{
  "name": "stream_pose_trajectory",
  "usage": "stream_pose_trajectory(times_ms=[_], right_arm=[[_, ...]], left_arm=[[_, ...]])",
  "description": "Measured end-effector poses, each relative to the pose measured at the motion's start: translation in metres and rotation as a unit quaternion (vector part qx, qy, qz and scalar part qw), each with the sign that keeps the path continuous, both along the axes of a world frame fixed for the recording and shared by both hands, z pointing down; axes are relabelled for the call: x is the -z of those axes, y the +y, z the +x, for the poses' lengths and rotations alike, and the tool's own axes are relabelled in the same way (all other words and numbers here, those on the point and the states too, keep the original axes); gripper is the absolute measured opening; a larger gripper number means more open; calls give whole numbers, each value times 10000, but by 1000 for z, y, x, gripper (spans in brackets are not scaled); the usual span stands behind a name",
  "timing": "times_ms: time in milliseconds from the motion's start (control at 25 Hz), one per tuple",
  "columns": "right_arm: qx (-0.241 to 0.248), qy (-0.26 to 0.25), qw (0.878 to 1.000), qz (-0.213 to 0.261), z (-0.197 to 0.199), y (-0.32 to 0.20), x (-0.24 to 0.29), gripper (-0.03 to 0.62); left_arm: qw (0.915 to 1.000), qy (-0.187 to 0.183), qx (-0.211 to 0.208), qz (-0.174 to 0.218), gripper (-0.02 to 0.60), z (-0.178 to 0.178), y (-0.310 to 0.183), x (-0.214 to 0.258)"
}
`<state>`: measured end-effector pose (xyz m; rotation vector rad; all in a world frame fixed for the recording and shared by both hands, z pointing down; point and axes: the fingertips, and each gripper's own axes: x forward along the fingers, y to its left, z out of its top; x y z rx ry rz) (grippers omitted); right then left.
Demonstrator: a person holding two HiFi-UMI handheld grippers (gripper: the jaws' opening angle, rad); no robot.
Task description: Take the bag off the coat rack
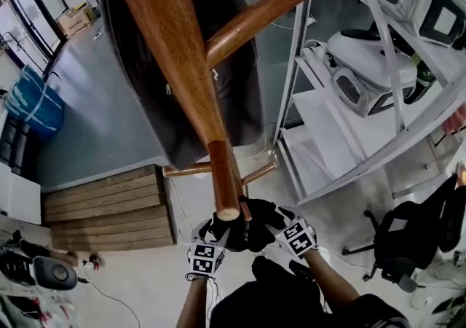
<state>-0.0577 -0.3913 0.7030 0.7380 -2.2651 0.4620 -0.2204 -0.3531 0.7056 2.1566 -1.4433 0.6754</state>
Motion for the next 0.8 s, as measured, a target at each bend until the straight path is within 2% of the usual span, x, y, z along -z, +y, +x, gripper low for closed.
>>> stream_pose_trajectory(times_ms=[160,320,440,600,800], right_arm=[[110,100,9996,-256,-2,5,-18,242],[5,117,9995,-294,-1,3,-27,242],[-145,128,9995,-260,2,-4,-29,237],[-209,156,9994,-206,2,-7,-30,208],[-280,116,9993,-224,3,-8,-31,175]], left_arm=[[9998,-15,123,129,261,-2,-6,-4],[9999,-127,-36,-95,259,3,-6,-20],[9995,-291,42,-64,213,0,-10,-24],[9996,-202,173,40,187,-3,-11,-24],[9999,-72,99,24,158,-3,-9,-25]])
